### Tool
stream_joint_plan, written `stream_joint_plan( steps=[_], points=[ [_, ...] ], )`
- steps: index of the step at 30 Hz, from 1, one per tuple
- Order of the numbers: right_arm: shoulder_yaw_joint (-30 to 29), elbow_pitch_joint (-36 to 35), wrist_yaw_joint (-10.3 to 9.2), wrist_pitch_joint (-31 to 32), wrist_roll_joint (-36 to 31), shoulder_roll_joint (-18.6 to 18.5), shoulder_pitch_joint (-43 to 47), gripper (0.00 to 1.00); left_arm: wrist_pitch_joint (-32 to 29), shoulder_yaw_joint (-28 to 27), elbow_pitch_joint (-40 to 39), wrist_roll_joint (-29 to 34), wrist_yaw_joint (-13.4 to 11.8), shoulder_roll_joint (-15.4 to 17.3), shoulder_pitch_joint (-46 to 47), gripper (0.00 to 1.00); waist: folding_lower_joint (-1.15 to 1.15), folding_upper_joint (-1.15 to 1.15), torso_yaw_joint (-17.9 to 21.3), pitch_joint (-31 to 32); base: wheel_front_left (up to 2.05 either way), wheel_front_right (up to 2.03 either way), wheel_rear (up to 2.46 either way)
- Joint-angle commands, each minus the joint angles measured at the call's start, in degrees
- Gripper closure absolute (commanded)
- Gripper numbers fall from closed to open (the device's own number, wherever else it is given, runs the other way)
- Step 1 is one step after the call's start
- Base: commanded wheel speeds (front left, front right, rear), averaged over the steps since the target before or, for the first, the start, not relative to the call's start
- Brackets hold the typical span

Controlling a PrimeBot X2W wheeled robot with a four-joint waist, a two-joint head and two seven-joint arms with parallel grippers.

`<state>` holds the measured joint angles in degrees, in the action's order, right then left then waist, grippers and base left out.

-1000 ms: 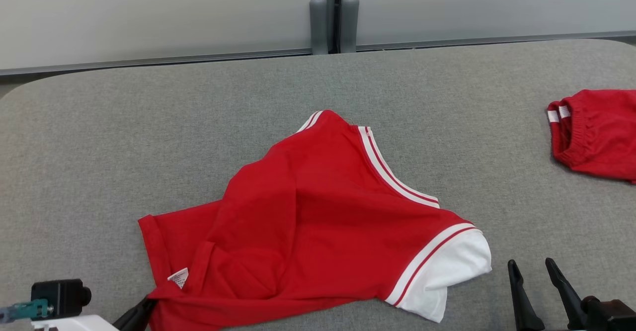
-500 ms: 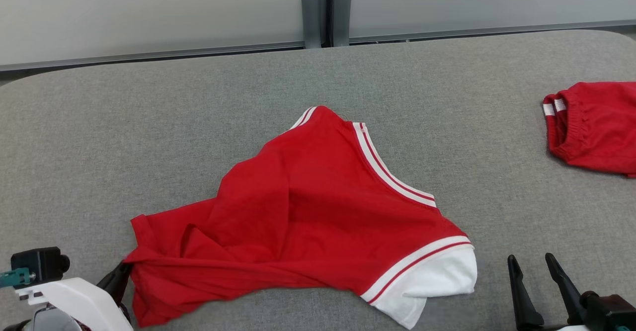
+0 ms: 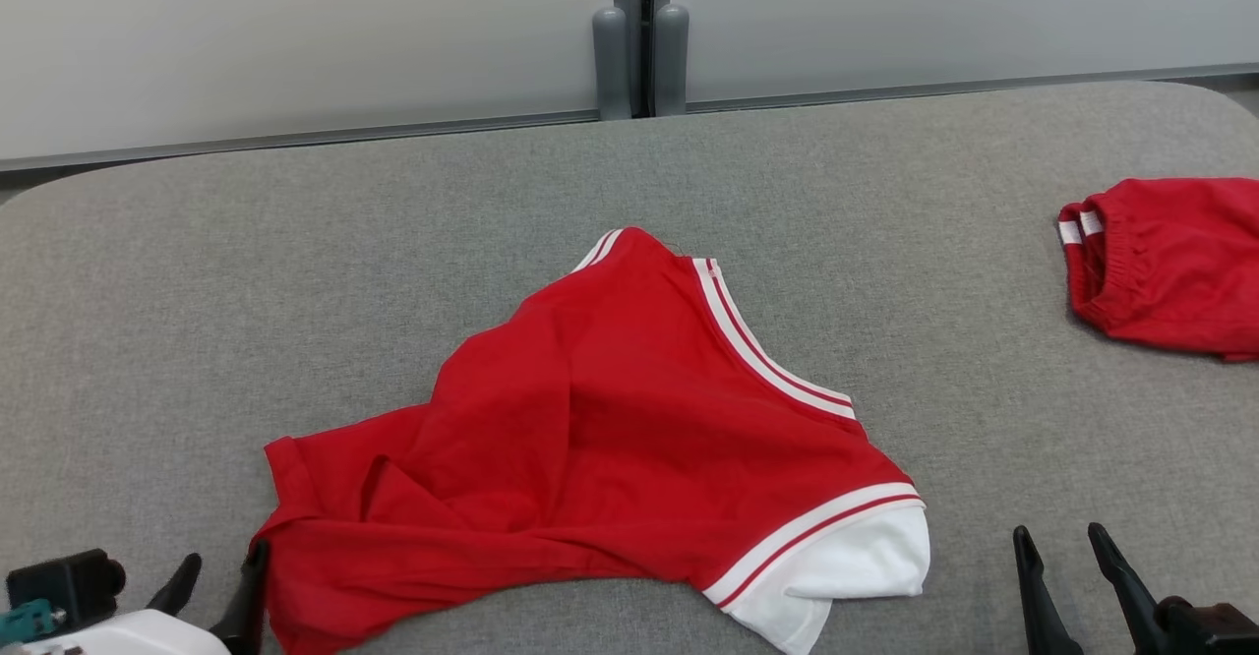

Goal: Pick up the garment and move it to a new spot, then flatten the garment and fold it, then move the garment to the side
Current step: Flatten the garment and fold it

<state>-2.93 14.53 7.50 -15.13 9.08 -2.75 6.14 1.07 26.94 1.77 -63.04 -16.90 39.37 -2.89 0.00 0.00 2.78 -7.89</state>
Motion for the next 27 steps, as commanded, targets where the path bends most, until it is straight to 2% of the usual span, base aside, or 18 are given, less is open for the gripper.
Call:
stream_joint_plan(
  steps=[1,7,11,13,14,18,22,25,26,27],
  points=[
    [-0.2,-0.1,-0.02,0.0,-0.2,-0.3,0.5,0.00,0.4,-0.1,-0.9,0.5,-0.4,0.1,-0.2,0.00,0.00,0.00,-0.3,0.4,0.00,0.00,0.00],
    [0.2,-0.7,-0.02,0.0,-0.7,-0.6,0.7,0.00,-0.9,5.5,-12.8,5.9,-2.3,-0.9,0.9,0.00,0.00,0.00,-0.5,1.8,0.00,0.00,0.00],
    [0.8,-1.3,-0.02,0.0,-0.6,-0.7,-0.2,0.00,-6.4,13.3,-17.0,9.5,-0.3,-4.5,6.1,0.00,0.00,0.00,0.1,1.7,0.00,0.00,0.00],
    [1.1,-1.3,-0.02,0.0,-0.7,-0.7,-0.7,0.00,-9.2,16.7,-15.1,11.7,1.0,-6.2,9.8,0.00,0.00,0.00,0.8,1.4,0.00,0.00,0.00],
    [1.1,-1.3,-0.02,0.0,-0.6,-0.7,-0.9,0.00,-10.3,18.3,-13.5,12.0,2.0,-8.1,11.2,0.00,0.00,0.00,1.1,1.3,0.00,0.00,0.00],
    [2.0,-1.2,-0.02,0.0,-0.3,-0.6,-1.4,0.00,-13.9,23.0,-4.9,14.0,5.2,-12.8,17.4,0.00,0.00,0.00,3.1,0.5,0.00,0.00,0.00],
    [1.8,-1.0,-0.02,0.0,0.0,-0.5,-1.6,0.00,-15.9,26.1,2.5,16.5,7.6,-15.3,21.7,0.00,0.00,0.00,5.2,0.0,0.00,0.00,0.00],
    [1.7,-1.0,-0.02,0.0,0.1,-0.4,-1.4,0.00,-17.0,27.5,6.5,17.5,9.0,-15.9,23.8,0.00,0.00,0.00,6.5,-0.3,0.00,0.00,0.00],
    [1.6,-1.0,-0.02,0.0,0.2,-0.4,-1.3,0.00,-17.8,28.0,7.5,16.8,9.8,-16.3,24.0,0.18,0.00,0.00,6.7,-0.4,0.00,0.00,0.00],
    [1.5,-1.1,-0.02,0.0,0.3,-0.4,-1.3,0.00,-18.6,28.4,8.3,16.1,10.6,-16.7,24.2,0.98,0.00,0.00,7.0,-0.5,0.00,0.00,0.00]
  ],
)
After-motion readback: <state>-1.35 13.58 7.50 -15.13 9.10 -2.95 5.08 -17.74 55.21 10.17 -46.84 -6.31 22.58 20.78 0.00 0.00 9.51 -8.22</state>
